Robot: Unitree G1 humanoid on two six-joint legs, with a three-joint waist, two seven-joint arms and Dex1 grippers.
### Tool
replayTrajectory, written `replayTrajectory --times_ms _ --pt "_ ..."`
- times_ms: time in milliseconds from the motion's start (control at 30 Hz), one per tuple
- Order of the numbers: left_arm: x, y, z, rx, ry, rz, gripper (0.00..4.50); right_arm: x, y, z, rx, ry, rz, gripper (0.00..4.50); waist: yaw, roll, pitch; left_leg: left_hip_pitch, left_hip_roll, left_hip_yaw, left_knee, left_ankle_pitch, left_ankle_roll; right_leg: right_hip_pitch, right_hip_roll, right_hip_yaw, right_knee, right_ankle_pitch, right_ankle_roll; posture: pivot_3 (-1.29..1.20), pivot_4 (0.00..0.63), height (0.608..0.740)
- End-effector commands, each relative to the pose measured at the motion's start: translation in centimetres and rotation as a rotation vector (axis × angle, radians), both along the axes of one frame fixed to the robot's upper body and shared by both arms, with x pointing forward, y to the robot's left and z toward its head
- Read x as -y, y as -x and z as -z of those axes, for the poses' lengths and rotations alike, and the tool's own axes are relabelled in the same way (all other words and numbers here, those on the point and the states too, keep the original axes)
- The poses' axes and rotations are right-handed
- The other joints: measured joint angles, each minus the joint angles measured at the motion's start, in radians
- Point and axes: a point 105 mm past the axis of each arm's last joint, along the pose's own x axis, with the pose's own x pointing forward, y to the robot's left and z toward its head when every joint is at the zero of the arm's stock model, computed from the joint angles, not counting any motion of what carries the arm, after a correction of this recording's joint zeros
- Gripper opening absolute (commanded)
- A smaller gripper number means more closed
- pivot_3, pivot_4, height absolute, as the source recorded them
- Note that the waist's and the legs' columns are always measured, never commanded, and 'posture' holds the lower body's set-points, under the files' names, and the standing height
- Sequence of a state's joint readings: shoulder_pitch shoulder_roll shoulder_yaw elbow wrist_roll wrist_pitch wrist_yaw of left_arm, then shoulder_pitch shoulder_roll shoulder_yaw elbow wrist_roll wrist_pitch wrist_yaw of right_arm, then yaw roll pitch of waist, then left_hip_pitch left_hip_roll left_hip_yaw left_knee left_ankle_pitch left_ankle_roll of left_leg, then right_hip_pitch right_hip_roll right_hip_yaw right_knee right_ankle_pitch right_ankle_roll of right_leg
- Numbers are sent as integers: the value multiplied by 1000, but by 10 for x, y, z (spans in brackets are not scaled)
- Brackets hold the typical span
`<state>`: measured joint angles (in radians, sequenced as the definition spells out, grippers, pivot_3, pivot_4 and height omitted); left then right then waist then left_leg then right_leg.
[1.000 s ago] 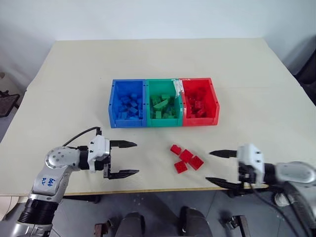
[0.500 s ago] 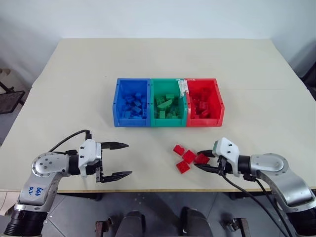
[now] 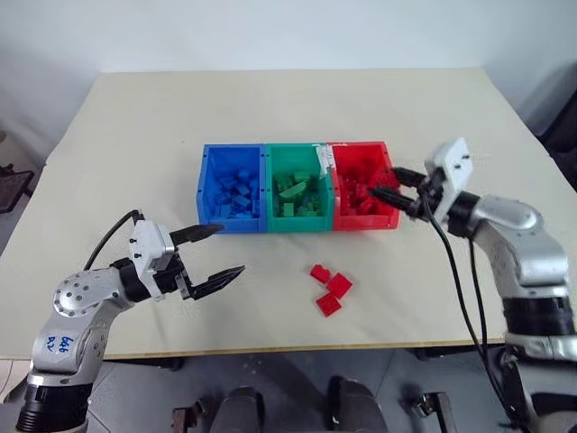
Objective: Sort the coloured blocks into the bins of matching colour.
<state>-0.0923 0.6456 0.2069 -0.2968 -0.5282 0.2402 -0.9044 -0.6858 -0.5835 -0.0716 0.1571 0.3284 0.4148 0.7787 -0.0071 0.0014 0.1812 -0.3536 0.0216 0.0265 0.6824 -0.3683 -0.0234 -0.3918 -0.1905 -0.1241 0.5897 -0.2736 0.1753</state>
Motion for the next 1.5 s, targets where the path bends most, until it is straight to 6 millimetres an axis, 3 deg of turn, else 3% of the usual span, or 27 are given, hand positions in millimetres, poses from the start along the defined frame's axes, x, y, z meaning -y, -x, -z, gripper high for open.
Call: replayTrajectory --times_ms 33,133,300,467,600,700,867,967,1133,1233,1400,1500 --pt "0 3 -7 32 -8 -5 4500 3 -26 -10 53 -3 90 1874 -5 0 0 -1 0 0 0 0 0 -1 0 0 -1 0 0 0 150 740" --pt "-1 5 -7 34 -11 -10 4500 -5 -31 -15 62 -24 52 2839 -6 0 0 -2 0 0 -1 0 0 -1 0 -1 -1 0 0 0 150 740" --pt "-4 6 -5 33 -14 -24 4500 -8 -18 -15 90 -4 -35 4478 -16 0 0 -2 0 0 -1 0 0 -1 0 -2 -1 0 0 0 150 740" --pt "-2 10 1 -8 -37 11 4500 7 7 -6 102 46 -103 4478 -18 0 0 -2 0 0 0 0 0 -1 0 -2 -1 0 0 0 150 740" --pt "3 12 15 -3 -137 90 4500 40 66 20 69 152 -260 4478 4 0 0 -2 0 0 0 0 0 -1 0 -2 -2 0 0 0 150 740" --pt "6 13 21 37 -197 142 4500 65 96 38 35 285 -319 4478 9 0 0 -2 0 3 0 -1 1 0 0 -2 -4 0 1 0 150 740" --pt "12 17 21 47 -196 215 4500 96 117 64 -95 435 -325 4478 0 0 0 2 1 10 1 -1 1 0 0 4 -5 1 0 0 150 740" --pt "13 18 23 36 -203 232 4500 89 122 72 -122 457 -377 4478 1 0 0 2 3 11 1 -1 1 0 2 5 -4 1 -1 0 150 740" --pt "10 27 30 -34 -184 251 4500 21 116 80 -118 436 -555 4478 1 0 0 2 6 10 2 -1 1 0 4 4 -4 1 -2 0 150 740" --pt "6 27 32 -36 -195 229 4500 -7 110 82 -106 434 -620 4478 4 0 0 2 6 10 2 -1 0 -1 5 4 -4 2 -2 0 150 740" --pt "1 29 33 -37 -193 195 4500 -34 92 101 -138 484 -659 4478 20 0 0 1 6 10 3 -2 0 -1 5 4 -5 2 -2 0 150 740" --pt "1 30 34 -37 -191 186 4500 -39 87 105 -146 486 -665 4478 22 0 0 1 6 10 3 -2 0 -1 5 4 -5 2 -2 0 150 740"
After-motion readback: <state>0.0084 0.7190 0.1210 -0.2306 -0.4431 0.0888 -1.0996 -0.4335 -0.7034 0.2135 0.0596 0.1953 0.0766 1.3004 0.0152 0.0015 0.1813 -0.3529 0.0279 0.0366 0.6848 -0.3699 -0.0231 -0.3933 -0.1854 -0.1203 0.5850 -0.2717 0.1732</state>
